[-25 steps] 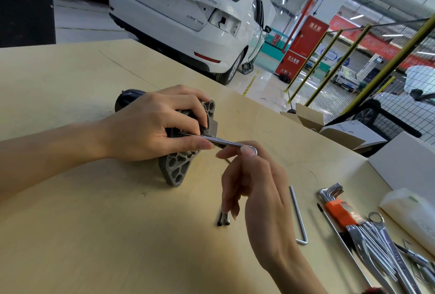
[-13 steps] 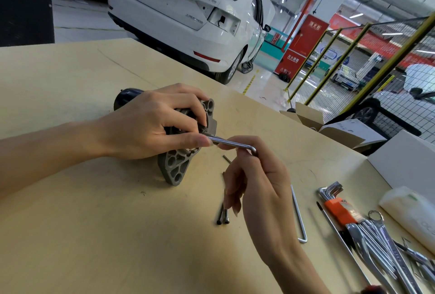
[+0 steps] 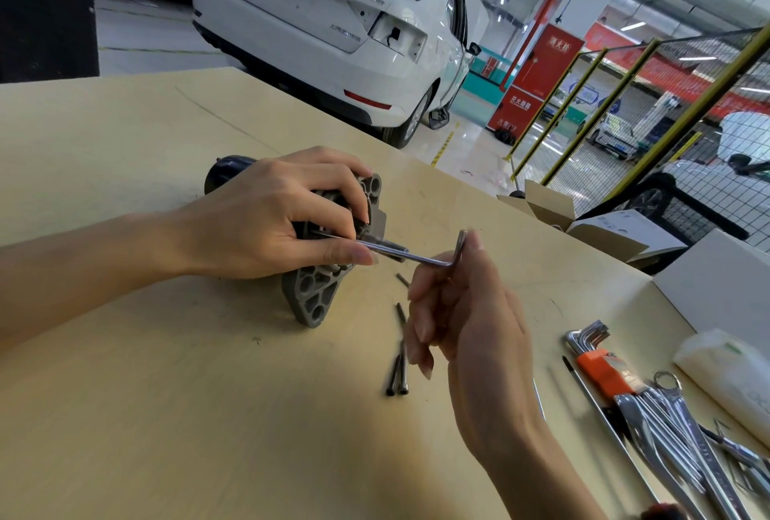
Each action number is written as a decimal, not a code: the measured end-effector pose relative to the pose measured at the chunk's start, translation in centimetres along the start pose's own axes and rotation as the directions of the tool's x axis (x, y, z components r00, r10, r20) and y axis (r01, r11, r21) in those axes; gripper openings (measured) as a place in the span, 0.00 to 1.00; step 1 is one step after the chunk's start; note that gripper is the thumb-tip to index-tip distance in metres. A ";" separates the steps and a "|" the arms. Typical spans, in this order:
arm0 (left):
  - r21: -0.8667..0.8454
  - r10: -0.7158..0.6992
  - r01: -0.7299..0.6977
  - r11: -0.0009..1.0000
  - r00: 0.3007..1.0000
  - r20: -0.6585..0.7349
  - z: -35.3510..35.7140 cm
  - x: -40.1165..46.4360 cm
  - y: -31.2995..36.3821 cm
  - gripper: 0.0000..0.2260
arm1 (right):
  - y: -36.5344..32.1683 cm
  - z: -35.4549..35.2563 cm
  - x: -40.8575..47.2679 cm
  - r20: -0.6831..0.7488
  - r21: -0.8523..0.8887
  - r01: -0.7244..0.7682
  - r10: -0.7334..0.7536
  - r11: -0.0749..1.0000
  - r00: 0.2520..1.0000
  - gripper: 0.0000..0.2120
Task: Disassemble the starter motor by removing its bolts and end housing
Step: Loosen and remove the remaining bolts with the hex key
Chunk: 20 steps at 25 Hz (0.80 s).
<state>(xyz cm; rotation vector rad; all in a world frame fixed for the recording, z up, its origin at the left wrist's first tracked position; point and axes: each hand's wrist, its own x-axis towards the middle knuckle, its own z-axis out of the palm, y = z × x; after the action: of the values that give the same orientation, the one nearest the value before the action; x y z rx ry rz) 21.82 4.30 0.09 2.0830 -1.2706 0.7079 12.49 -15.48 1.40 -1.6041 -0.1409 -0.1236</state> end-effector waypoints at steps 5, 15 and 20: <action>0.010 0.005 -0.005 1.000 1.000 -0.001 0.0 0.0 0.0 0.15 | 0.0 -0.1 0.2 0.077 0.037 0.001 -0.004 0.999 0.997 0.24; 0.026 0.019 -0.019 0.999 1.000 -0.013 0.2 0.0 -0.1 0.15 | 0.4 -0.3 -0.3 0.129 -0.023 0.101 -0.097 0.995 0.987 0.13; 0.008 -0.001 0.001 1.000 1.000 -0.009 0.2 0.0 -0.1 0.16 | 0.4 -0.3 -0.3 0.083 -0.070 0.095 -0.089 0.993 0.993 0.15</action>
<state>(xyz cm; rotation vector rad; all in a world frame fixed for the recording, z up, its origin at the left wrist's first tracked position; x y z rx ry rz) 21.97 4.24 -0.06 2.0848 -1.2641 0.7222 12.28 -15.79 0.97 -1.6771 -0.2752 -0.1375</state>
